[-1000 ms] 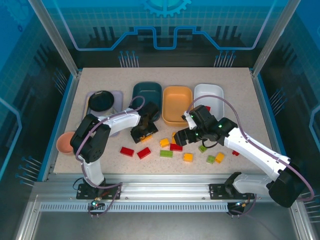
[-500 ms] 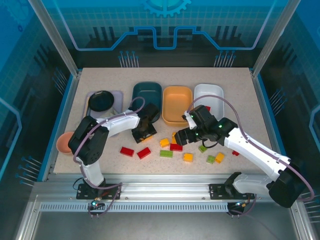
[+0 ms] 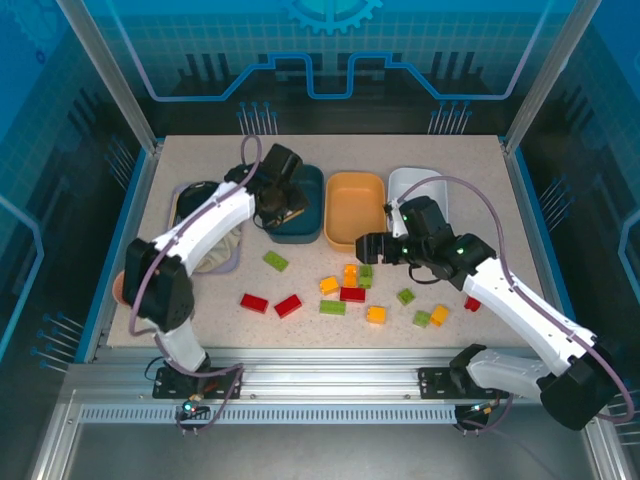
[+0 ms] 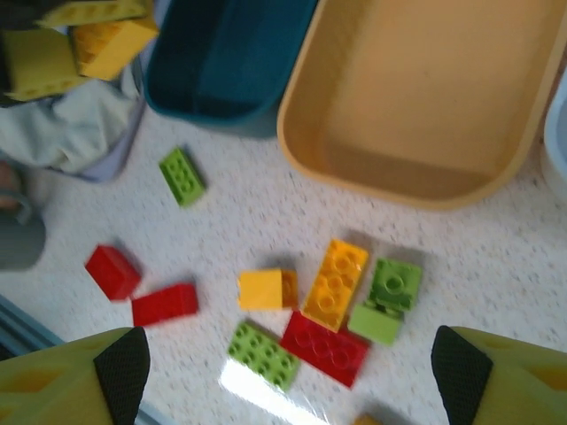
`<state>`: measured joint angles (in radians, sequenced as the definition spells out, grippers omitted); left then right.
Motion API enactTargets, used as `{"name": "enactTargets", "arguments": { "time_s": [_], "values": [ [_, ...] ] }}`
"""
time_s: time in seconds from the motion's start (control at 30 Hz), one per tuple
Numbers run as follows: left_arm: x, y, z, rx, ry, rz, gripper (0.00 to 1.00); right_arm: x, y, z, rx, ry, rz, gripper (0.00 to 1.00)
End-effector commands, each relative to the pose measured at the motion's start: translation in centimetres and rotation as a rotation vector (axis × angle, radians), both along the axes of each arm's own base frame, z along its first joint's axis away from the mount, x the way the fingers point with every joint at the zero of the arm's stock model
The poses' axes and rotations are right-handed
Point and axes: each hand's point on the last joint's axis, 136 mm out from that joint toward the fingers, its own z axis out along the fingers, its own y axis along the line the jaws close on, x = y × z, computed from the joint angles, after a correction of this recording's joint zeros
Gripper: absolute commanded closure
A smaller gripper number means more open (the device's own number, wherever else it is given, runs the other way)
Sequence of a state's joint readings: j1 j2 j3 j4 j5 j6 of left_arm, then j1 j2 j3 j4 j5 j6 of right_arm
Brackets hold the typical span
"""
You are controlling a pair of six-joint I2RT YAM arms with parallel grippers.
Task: Sort the legos into containers by color
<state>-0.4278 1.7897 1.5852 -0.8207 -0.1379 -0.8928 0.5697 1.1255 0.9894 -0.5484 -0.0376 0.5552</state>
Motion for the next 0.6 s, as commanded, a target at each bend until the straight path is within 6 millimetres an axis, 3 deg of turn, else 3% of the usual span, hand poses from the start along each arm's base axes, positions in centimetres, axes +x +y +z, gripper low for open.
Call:
{"name": "enactTargets", "arguments": {
  "time_s": [0.0,0.1,0.23,0.4,0.57],
  "values": [
    [3.0,1.1,-2.8,0.046,0.044,-0.042,0.38,3.3,1.3,3.2,0.162,-0.104,-0.063,0.14],
    [5.8,1.1,-4.7,0.052,0.053,-0.058,0.38,5.2,0.9,3.0,0.188,-0.105,-0.123,0.13],
    [8.0,0.4,-7.7,0.055,0.105,-0.081,0.36,6.1,-1.4,0.5,0.094,0.028,-0.213,0.14],
    [9.1,-0.3,-8.7,0.042,0.122,-0.094,0.22,3.3,-5.4,-4.0,-0.104,0.198,-0.306,0.16],
    [8.8,-0.6,-5.7,0.031,0.07,-0.104,0.08,-1.3,-9.3,-8.2,-0.23,0.368,-0.424,0.24]
  ]
}}
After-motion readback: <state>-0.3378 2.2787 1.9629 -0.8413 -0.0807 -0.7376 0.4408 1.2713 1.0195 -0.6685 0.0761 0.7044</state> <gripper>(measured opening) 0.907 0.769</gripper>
